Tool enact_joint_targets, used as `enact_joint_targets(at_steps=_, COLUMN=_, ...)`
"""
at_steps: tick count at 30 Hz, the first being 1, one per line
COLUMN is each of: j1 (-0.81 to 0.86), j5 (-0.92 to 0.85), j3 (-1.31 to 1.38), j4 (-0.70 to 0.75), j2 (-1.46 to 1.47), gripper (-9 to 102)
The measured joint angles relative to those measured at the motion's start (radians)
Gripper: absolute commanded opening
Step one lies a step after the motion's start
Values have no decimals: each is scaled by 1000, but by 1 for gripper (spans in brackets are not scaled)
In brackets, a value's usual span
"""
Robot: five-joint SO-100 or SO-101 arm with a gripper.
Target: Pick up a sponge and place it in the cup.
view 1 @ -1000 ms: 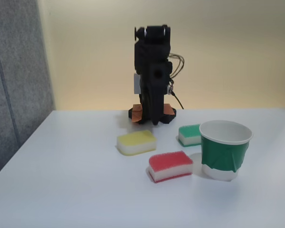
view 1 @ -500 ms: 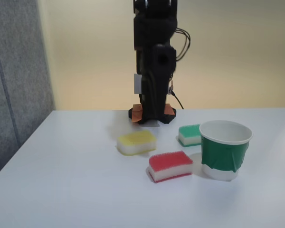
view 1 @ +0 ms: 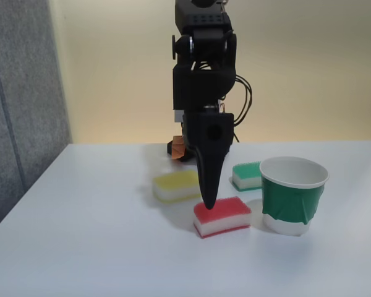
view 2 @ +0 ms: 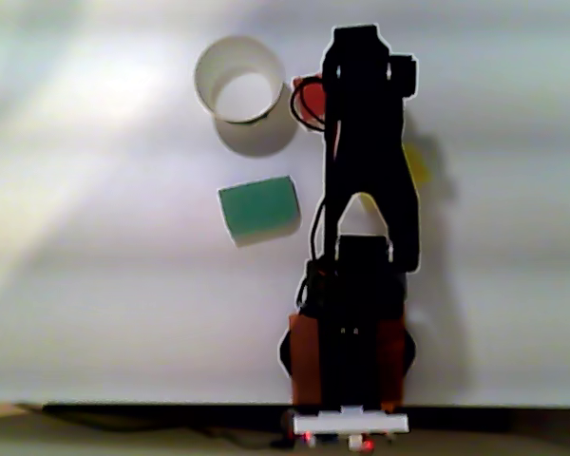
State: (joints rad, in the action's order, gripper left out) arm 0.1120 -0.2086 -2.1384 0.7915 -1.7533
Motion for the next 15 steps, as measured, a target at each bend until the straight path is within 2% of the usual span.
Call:
enact_joint_targets(at_steps=11, j1=-6, j5=-15, j3=-8, j4=40, j2=-167, gripper=18)
enact_joint_targets(at_steps=15, j1=-61, j5=-15, j3=-48, j4=38, j2=-202, gripper=25)
